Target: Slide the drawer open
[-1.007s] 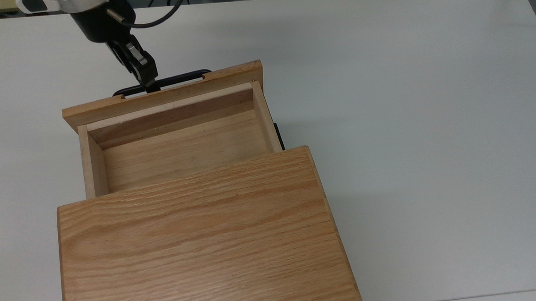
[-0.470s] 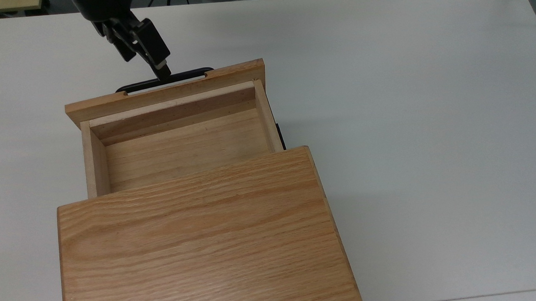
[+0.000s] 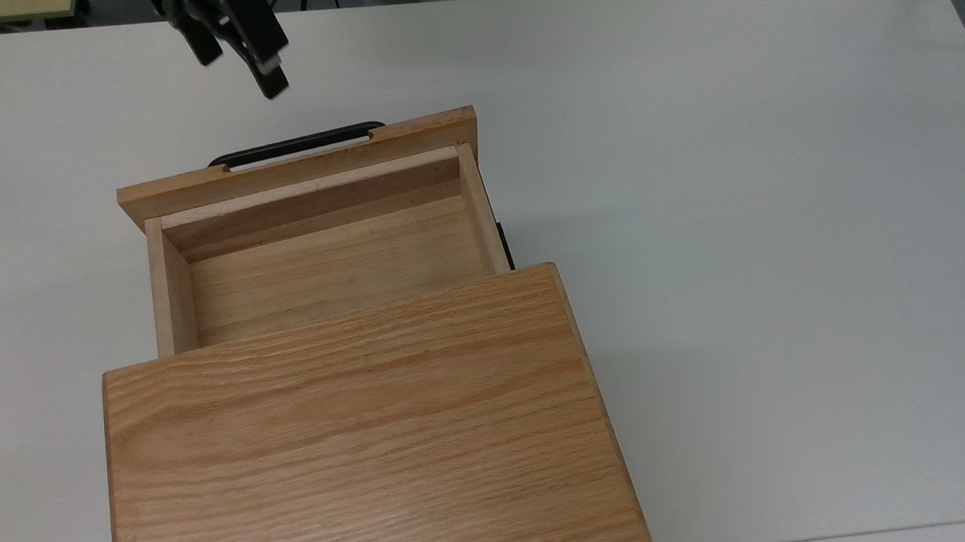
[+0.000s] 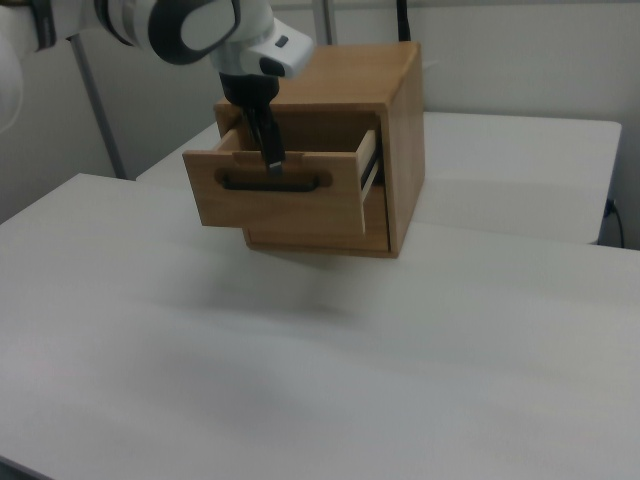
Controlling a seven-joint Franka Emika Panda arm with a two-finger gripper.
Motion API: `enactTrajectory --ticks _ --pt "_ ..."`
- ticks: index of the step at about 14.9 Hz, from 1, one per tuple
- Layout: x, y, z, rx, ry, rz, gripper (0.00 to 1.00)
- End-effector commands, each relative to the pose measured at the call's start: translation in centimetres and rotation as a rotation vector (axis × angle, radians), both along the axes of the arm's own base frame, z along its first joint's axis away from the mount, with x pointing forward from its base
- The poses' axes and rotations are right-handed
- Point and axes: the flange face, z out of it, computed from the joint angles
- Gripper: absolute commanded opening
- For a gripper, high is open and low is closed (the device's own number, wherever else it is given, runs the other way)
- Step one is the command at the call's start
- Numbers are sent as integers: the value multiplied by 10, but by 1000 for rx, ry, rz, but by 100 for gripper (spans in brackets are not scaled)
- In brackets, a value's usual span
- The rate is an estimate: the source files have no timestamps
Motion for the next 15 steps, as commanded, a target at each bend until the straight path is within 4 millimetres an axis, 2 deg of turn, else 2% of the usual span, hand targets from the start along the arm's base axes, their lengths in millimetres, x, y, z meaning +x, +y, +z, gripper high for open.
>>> enactTrajectory --ticks 1,3,5,9,15 --pt "-27 3 22 -87 -8 85 100" --pt "-37 7 23 -115 -2 152 100" --pt "-39 27 16 -145 18 232 100" --pt "-41 42 5 -268 79 446 100" --pt "-44 47 -3 -311 130 602 100"
